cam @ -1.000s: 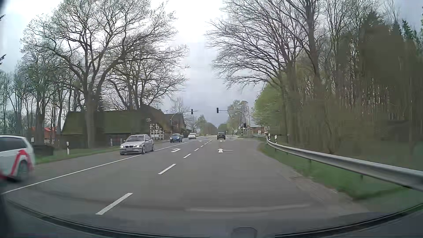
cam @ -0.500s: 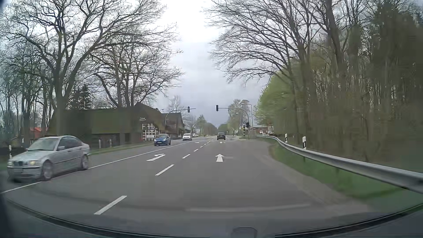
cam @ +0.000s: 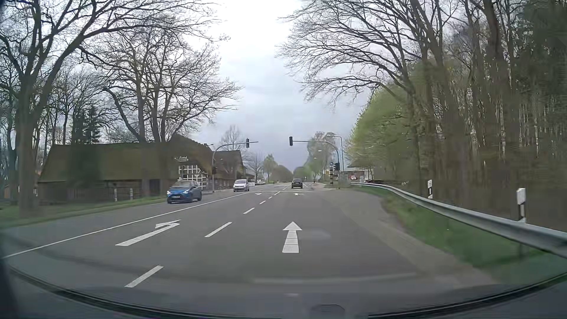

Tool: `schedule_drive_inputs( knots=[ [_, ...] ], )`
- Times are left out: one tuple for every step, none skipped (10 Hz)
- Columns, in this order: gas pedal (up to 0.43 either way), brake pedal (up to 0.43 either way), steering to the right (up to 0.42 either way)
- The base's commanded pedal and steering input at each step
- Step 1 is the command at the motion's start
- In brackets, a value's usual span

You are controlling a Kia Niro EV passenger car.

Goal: Follow the waypoints while adhering to traffic rules and regulations

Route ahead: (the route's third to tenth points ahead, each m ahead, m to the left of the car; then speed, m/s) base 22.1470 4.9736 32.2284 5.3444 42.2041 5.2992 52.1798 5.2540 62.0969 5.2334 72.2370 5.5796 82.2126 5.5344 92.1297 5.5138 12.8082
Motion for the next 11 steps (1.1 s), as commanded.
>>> schedule_drive_inputs(
  knots=[
    [0.177, 0.0, -0.004],
    [0.177, 0.0, -0.004],
    [0.177, 0.0, -0.004],
    [0.177, 0.0, -0.004],
    [0.177, 0.0, -0.003],
    [0.177, 0.0, -0.003],
    [0.177, 0.0, -0.003],
    [0.177, 0.0, -0.003],
    [0.177, 0.0, -0.003],
    [0.177, 0.0, -0.003],
    [0.177, 0.0, -0.003]
  ],
)
